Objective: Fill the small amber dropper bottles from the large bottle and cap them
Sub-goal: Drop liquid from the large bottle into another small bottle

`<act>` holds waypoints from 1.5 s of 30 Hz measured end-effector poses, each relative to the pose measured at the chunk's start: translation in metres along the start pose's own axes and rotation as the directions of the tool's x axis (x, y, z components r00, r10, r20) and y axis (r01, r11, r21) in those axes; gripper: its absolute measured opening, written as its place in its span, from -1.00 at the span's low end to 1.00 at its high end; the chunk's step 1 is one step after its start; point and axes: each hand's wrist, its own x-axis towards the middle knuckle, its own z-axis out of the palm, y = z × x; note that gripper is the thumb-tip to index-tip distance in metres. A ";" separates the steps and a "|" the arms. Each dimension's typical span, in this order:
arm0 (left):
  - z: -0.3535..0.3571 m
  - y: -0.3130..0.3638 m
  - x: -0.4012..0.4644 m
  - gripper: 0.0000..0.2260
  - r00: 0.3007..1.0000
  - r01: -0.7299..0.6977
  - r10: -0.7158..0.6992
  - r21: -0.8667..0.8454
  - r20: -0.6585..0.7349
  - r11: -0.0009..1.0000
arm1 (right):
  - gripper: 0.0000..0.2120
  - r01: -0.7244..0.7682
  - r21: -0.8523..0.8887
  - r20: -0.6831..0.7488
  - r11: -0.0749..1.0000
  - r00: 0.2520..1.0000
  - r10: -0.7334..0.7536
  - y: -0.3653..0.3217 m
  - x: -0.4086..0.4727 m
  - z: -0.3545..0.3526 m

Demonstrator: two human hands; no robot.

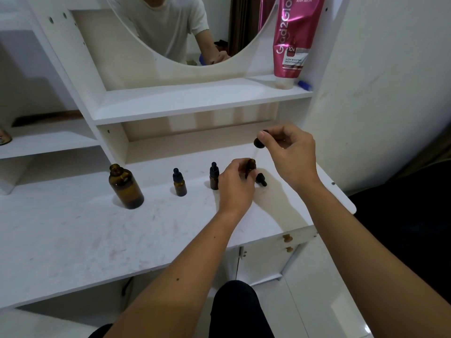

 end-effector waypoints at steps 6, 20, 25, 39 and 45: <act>-0.001 -0.001 0.000 -0.81 1.000 -0.018 0.018 -0.021 0.008 1.000 | -0.93 -0.006 -0.014 -0.002 1.000 1.000 0.005 0.003 -0.002 0.005; 0.001 -0.005 0.001 -0.83 0.999 -0.019 0.020 -0.026 0.042 0.999 | -0.95 0.039 -0.013 -0.001 0.999 0.999 -0.039 0.004 -0.006 0.011; 0.001 -0.004 0.000 -0.83 0.999 -0.007 0.009 -0.028 0.041 1.000 | -0.91 0.042 0.029 0.019 0.999 0.999 -0.042 0.003 -0.006 0.008; -0.004 -0.005 -0.010 -0.59 0.998 0.010 -0.010 0.004 0.066 1.000 | -0.91 0.169 0.026 -0.085 0.985 0.982 -0.166 -0.031 -0.014 0.001; -0.018 -0.002 -0.024 -0.53 0.995 0.024 -0.028 0.043 0.092 0.999 | -0.91 0.216 0.022 -0.089 0.976 0.973 -0.213 -0.050 -0.022 0.009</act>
